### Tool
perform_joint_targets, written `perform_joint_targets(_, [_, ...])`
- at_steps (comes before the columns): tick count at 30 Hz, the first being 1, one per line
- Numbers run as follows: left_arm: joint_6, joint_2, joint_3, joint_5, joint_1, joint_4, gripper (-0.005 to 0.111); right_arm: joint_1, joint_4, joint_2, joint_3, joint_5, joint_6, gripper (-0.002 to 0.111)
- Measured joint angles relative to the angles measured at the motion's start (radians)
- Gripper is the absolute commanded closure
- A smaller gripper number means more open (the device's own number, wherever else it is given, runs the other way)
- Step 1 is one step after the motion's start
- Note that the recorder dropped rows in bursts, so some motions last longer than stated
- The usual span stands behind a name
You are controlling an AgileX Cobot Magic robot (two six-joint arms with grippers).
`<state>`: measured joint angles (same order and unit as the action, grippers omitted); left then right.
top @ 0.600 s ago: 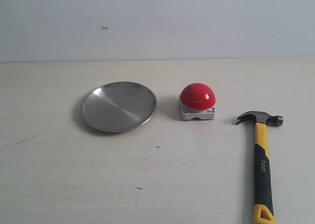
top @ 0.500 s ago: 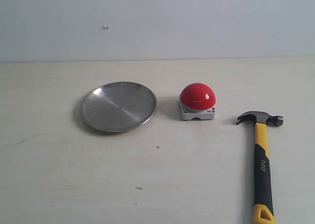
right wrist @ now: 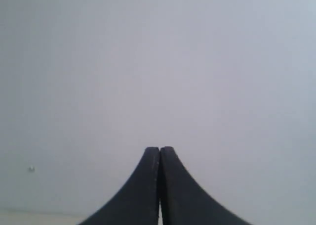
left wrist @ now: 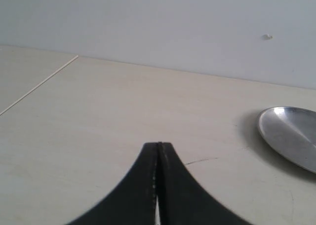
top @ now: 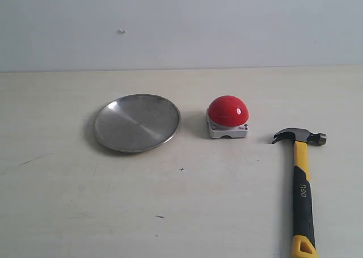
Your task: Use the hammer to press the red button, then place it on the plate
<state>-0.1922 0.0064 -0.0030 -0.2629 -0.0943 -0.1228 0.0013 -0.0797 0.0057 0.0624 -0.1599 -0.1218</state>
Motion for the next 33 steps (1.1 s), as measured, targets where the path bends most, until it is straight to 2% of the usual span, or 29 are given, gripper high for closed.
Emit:
perform_joint_targets(6, [0.0, 0.0, 0.0, 0.0, 0.0, 0.0, 0.107, 0.0, -0.012, 0.0, 0.0, -0.106, 0.225, 0.108])
perform_joint_targets(9, [0.0, 0.0, 0.0, 0.0, 0.0, 0.0, 0.107, 0.0, -0.076, -0.001, 0.0, -0.229, 0.316, 0.108])
perform_joint_targets(11, [0.0, 0.0, 0.0, 0.0, 0.0, 0.0, 0.107, 0.0, -0.153, 0.006, 0.014, -0.29, 0.321, 0.108])
perform_joint_targets(14, [0.0, 0.0, 0.0, 0.0, 0.0, 0.0, 0.107, 0.0, -0.253, 0.098, 0.082, -0.27, 0.235, 0.108])
perform_joint_targets(20, [0.0, 0.0, 0.0, 0.0, 0.0, 0.0, 0.107, -0.001, -0.325, 0.7, 0.381, 0.051, 0.009, 0.108])
perform_joint_targets(22, [0.0, 0.0, 0.0, 0.0, 0.0, 0.0, 0.107, -0.001, -0.313, 0.923, 0.504, 0.2, -0.019, 0.108])
perform_joint_targets(24, [0.0, 0.0, 0.0, 0.0, 0.0, 0.0, 0.107, -0.001, -0.268, 1.157, 0.662, 0.434, -0.025, 0.108])
perform_joint_targets(28, [0.0, 0.0, 0.0, 0.0, 0.0, 0.0, 0.107, -0.001, -0.159, 1.45, 0.8, 0.737, 0.044, 0.108])
perform_joint_targets(33, [0.0, 0.0, 0.0, 0.0, 0.0, 0.0, 0.107, -0.001, -0.031, 1.647, 0.815, 0.814, 0.228, 0.106])
